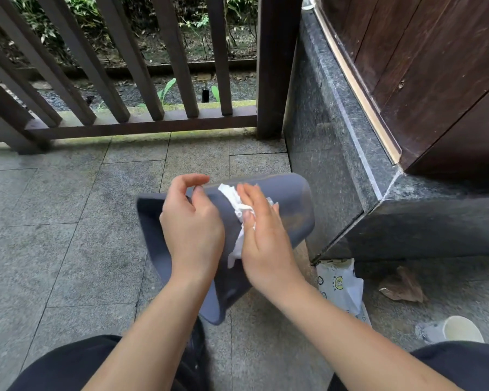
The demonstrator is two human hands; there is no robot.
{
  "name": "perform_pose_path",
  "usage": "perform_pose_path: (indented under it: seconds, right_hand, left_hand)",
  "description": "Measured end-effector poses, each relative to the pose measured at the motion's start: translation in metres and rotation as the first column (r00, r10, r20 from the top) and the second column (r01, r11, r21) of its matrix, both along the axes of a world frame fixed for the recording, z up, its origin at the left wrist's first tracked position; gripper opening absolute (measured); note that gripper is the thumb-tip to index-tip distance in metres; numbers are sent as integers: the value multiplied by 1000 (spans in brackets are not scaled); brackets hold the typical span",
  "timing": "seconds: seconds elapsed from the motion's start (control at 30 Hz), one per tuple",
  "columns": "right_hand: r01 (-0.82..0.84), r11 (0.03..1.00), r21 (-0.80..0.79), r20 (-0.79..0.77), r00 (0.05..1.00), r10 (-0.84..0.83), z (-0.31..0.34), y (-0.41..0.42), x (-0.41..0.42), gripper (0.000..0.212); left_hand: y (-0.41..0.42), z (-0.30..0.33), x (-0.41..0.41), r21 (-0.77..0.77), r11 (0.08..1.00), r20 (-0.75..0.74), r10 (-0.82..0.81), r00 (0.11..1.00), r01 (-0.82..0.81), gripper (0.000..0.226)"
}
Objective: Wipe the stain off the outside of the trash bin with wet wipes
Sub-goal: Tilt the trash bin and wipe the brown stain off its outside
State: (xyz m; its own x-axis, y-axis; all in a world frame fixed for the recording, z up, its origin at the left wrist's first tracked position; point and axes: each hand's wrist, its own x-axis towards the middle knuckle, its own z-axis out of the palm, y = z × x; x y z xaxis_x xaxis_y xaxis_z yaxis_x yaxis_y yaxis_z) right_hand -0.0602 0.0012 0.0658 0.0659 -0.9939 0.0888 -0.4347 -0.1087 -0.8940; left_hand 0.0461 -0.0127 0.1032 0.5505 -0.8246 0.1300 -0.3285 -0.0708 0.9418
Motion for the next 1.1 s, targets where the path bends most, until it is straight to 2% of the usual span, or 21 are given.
perform_pose_path:
  seconds: [0.2, 0.43, 0.53, 0.6, 0.73, 0.83, 0.9, 1.0, 1.1]
  right_hand:
    - [102, 989, 106, -52, 994, -97, -4, -26, -28, 40]
    - [263, 934, 243, -132, 962, -237, -14, -41, -55, 35]
    - [267, 913, 307, -141, 962, -234, -16, -36, -55, 35]
    - [222, 935, 277, -158, 970, -184, -13, -22, -42, 35]
    - [7, 993, 120, -27, 1000, -4, 3, 20, -3, 37]
    - [-81, 993, 91, 44, 996, 78, 14, 32, 8, 34]
    - [-93, 994, 53, 51, 995, 91, 16, 34, 8, 38]
    - [-29, 999, -16, 29, 999, 29, 18, 39, 11, 55]
    - [3, 1000, 16, 17, 1000, -3, 20, 36, 12, 69]
  left_hand:
    - [10, 12, 1, -58, 977, 148, -193, 970, 203, 21]
    - [8, 16, 31, -10, 981, 66, -193, 979, 194, 18]
    - [8, 13, 34, 32, 974, 26, -224, 974, 223, 9]
    - [10, 9, 26, 56, 969, 20, -243, 970, 242, 5]
    - [14, -1, 7, 123, 960, 61, -261, 963, 252, 17]
    - [14, -5, 4, 161, 947, 35, -286, 958, 277, 22]
    - [16, -7, 3, 161, 945, 2, -287, 958, 283, 25]
    - [20, -8, -9, 172, 948, -134, -248, 960, 269, 22]
    - [21, -4, -23, 193, 943, -251, -220, 943, 272, 18]
